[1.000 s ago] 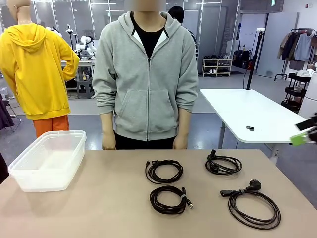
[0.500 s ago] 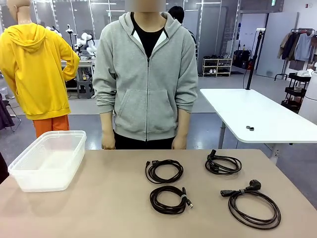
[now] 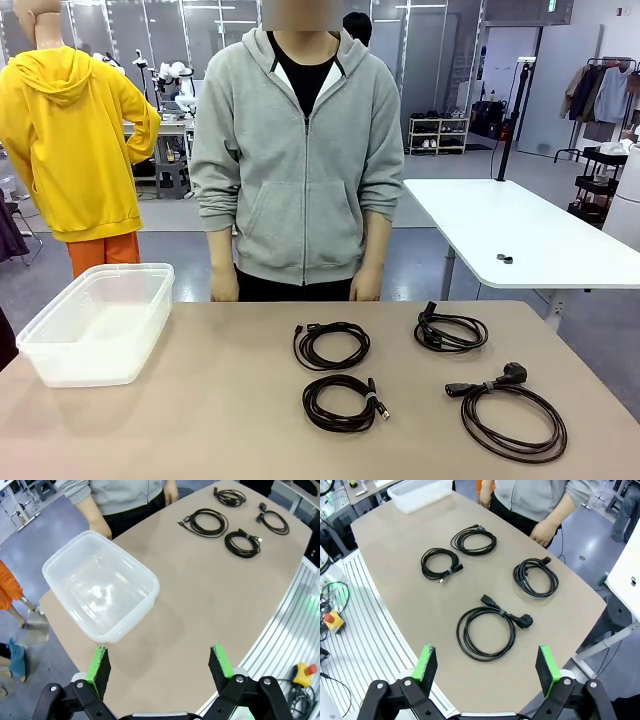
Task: Organize and store the cables.
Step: Place the Power Cable into the Organizing box.
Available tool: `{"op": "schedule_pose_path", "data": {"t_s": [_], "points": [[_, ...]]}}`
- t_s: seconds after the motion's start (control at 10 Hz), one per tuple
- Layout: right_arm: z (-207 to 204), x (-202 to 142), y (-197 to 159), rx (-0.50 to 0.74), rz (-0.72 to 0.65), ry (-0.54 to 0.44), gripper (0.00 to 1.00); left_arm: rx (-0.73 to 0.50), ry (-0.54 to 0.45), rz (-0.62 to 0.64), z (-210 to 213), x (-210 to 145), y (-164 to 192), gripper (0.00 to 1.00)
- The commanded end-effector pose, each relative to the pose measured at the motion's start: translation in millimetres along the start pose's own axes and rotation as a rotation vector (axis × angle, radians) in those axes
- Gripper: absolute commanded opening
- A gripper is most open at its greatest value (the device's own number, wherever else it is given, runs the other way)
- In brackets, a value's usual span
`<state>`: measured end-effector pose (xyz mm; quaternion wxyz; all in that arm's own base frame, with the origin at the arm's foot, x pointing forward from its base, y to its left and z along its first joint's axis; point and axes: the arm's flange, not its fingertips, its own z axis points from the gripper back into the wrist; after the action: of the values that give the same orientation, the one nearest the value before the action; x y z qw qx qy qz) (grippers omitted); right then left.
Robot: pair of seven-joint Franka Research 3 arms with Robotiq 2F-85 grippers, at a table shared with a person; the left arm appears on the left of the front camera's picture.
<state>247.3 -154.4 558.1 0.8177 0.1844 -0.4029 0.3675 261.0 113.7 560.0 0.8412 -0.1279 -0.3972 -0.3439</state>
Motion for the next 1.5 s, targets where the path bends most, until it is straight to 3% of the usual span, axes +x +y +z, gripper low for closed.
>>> {"op": "schedule_pose_path", "data": {"t_s": [0.0,1.4], "points": [[1.3,-0.9,-0.1,0.004,0.017,-0.005,1.0,-0.009,0.001,-0.013,-1.2,-0.4,1.7,1.0],[1.3,-0.9,-0.1,0.004,0.017,-0.005,1.0,-0.009,0.001,-0.013,-1.2,-0.4,1.7,1.0]]}}
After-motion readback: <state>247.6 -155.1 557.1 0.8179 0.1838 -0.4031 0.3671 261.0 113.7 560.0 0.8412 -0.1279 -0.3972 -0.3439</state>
